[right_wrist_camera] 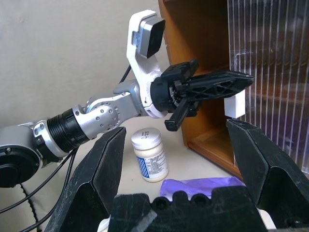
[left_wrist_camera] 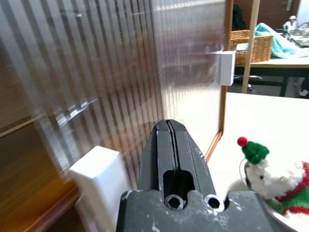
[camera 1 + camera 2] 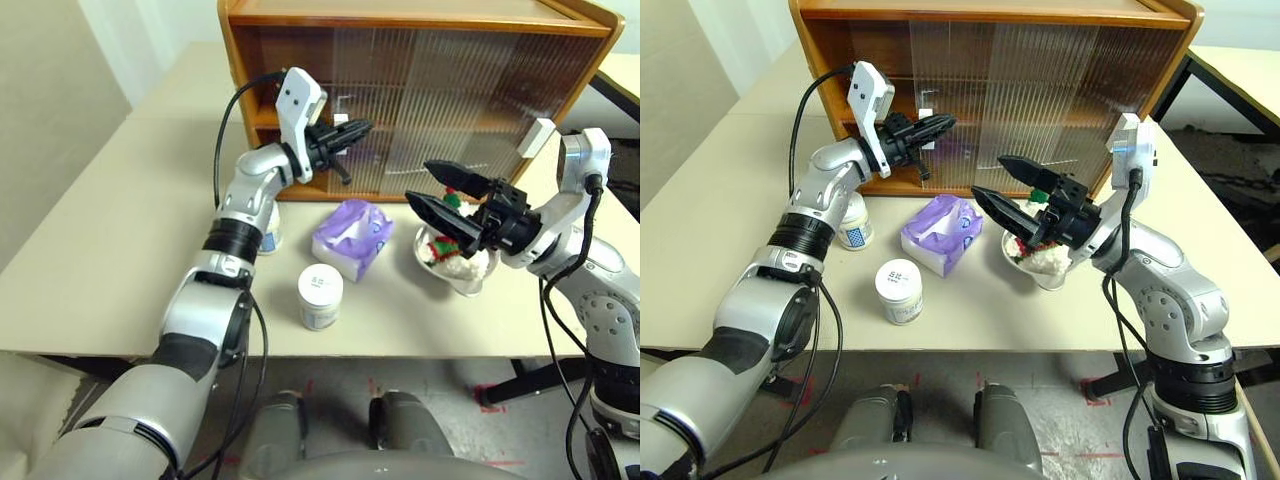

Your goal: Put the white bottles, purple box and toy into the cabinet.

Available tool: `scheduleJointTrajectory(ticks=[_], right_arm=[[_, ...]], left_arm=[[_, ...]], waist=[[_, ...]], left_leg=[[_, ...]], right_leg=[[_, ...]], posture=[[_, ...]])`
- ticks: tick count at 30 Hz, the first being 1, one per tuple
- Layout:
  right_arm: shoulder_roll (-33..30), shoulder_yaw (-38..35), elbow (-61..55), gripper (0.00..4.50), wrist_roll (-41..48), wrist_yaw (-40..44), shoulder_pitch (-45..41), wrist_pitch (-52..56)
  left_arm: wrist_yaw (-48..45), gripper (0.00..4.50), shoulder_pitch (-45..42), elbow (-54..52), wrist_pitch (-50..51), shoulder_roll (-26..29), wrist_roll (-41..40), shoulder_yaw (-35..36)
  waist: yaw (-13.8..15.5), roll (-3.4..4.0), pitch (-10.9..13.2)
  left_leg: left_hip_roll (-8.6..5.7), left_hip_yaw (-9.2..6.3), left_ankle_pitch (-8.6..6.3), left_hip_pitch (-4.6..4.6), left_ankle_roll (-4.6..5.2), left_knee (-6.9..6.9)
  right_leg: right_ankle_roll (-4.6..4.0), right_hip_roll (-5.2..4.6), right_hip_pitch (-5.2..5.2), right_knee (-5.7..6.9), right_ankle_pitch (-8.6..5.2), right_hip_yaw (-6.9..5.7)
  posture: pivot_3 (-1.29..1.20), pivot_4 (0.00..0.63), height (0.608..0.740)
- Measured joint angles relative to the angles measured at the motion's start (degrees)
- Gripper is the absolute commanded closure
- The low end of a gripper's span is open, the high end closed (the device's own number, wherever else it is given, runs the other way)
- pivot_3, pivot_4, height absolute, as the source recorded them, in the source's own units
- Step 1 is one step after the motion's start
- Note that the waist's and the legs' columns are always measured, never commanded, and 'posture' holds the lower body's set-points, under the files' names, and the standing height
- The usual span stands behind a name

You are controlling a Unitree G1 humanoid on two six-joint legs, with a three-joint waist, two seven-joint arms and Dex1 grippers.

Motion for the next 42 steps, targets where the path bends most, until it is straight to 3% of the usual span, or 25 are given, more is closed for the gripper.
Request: scheduleJointTrajectory(ticks=[4, 12, 19, 42], right_arm=[[0.0, 0.0, -0.6, 0.00, 0.0, -0.3, 0.0, 0.0], [0.0, 0.0, -0.8, 0.00, 0.0, -0.5, 0.1, 0.0], [0.1, 0.1, -0.2, 0.00, 0.0, 0.2, 0.0, -0.1], [0.2, -0.1, -1.8, 0.00, 0.0, -1.3, 1.5, -0.1]], left_arm=[[-0.7, 4.48, 0.0, -0.8, 0.7, -0.1, 0.1, -0.2], [-0.5, 4.48, 4.9, -11.0, 6.2, 7.5, -0.3, 1.7], [1.7, 4.48, 6.8, -13.8, 9.3, 12.0, -0.3, 3.7], [4.5, 4.48, 0.3, 0.3, 3.5, 5.3, 4.6, -0.1]], waist=[[-0.3, 0.00, 0.0], [-0.4, 0.02, 0.0], [0.1, 0.02, 0.0], [-0.1, 0.02, 0.0]], left_leg=[[0.01, 0.00, 0.00, 0.01, 0.00, -0.01], [0.02, 0.00, 0.03, 0.00, 0.04, 0.02], [0.02, 0.01, 0.03, 0.00, 0.05, 0.10], [0.00, 0.10, 0.04, -0.06, 0.06, 0.17]], right_leg=[[0.00, 0.03, -0.03, 0.02, 0.00, 0.02], [-0.02, 0.04, -0.28, 0.32, -0.01, 0.29], [0.02, 0.02, -0.27, 0.34, 0.05, 0.30], [0.07, 0.01, -0.29, 0.31, 0.11, 0.35]], posture=[[-0.07, 0.000, 0.740], [-0.04, 0.000, 0.740], [-0.04, 0.000, 0.740], [-0.11, 0.000, 0.740]])
